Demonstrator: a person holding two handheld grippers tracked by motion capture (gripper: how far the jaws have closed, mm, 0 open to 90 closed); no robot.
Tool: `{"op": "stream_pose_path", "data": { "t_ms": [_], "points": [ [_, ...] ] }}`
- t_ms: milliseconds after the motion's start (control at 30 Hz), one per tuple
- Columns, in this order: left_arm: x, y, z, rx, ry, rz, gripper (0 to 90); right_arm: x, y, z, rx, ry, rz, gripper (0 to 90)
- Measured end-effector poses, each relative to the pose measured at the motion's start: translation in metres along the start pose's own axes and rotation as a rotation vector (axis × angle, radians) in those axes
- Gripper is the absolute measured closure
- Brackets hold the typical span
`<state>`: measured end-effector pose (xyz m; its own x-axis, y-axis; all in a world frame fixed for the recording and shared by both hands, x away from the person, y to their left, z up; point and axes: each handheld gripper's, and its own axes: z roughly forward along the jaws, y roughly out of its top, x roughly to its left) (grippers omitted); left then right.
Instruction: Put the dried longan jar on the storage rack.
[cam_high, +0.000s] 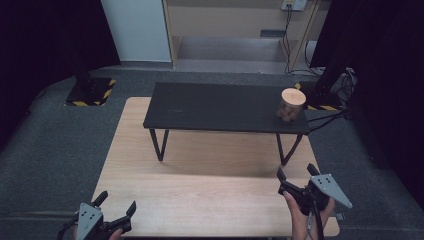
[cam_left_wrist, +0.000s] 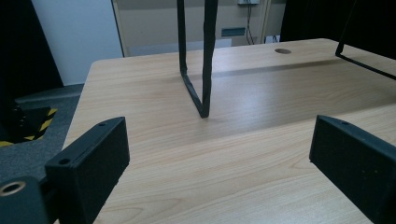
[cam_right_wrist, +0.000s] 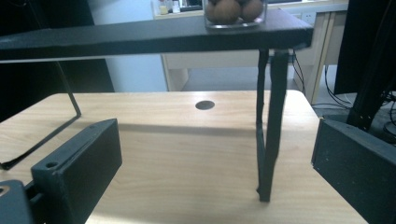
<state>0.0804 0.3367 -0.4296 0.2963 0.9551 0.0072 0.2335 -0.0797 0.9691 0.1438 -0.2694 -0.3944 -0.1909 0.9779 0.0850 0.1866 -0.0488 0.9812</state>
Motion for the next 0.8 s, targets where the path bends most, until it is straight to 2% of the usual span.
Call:
{"op": "stream_pose_path", "data": {
  "t_ms": [467, 800],
  "points": [
    [0.003, 0.004, 0.012, 0.003, 0.008, 0.026, 3.6, -0.006, -0.028, -0.021, 0.017, -0.026, 0.027, 1.7],
    [0.005, 0.005, 0.020, 0.003, 0.020, 0.016, 3.6, -0.006, -0.041, -0.026, 0.018, -0.044, 0.024, 1.7]
  ]
}}
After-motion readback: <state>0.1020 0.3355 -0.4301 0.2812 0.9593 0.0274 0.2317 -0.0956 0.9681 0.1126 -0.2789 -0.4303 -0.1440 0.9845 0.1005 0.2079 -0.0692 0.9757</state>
